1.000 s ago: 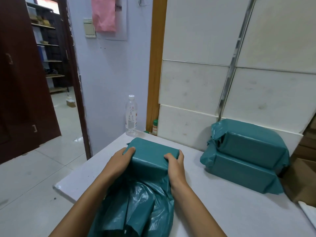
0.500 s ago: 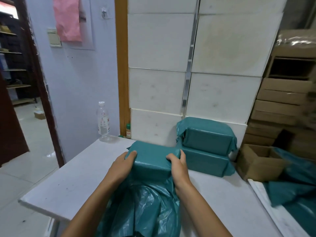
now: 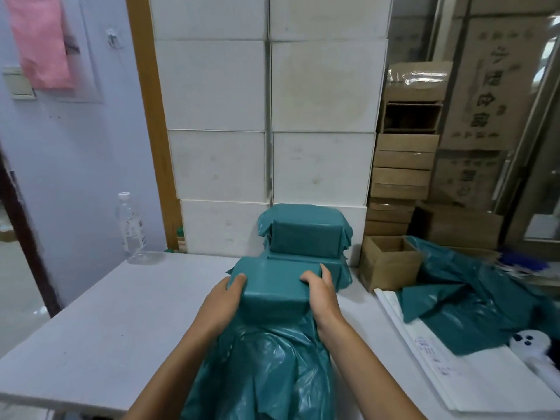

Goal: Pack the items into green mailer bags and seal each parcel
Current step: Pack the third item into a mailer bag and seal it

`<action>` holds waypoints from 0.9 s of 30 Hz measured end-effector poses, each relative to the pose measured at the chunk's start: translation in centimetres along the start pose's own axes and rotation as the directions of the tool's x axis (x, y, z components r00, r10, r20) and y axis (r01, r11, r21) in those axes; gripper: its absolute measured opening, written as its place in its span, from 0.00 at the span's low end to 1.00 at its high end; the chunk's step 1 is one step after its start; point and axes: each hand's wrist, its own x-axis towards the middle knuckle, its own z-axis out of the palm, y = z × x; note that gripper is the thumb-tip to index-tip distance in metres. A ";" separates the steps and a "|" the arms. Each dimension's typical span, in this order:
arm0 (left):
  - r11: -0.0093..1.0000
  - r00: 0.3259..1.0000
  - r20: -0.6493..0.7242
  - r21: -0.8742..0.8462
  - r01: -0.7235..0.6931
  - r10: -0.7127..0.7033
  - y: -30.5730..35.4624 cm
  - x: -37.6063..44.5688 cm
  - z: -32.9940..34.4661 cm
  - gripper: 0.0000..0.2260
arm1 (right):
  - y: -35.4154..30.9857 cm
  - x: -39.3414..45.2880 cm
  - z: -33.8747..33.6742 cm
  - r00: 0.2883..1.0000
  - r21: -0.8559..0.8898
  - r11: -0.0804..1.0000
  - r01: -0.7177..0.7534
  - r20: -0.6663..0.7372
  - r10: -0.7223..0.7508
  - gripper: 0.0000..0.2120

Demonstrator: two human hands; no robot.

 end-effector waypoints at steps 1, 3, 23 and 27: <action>1.000 1.000 0.013 -0.002 0.003 -0.003 0.2 -0.3 0.6 0.25 | -0.1 0.0 -0.7 1.000 -0.003 1.000 -0.008 -0.006 0.008 0.38; 1.000 1.000 0.023 0.011 0.017 -0.018 0.2 -0.4 1.6 0.33 | -0.3 0.2 -2.1 1.000 -0.004 1.000 -0.016 -0.008 0.016 0.39; 0.980 0.996 -0.031 0.180 -0.080 0.087 1.0 2.1 2.8 0.12 | 1.3 4.7 -9.2 0.998 -0.274 0.961 0.032 -0.044 -0.046 0.17; 0.993 0.994 0.017 0.045 -0.110 0.109 2.0 3.3 3.7 0.10 | 0.9 5.8 -9.6 0.964 -0.507 0.854 0.120 -0.148 -0.223 0.14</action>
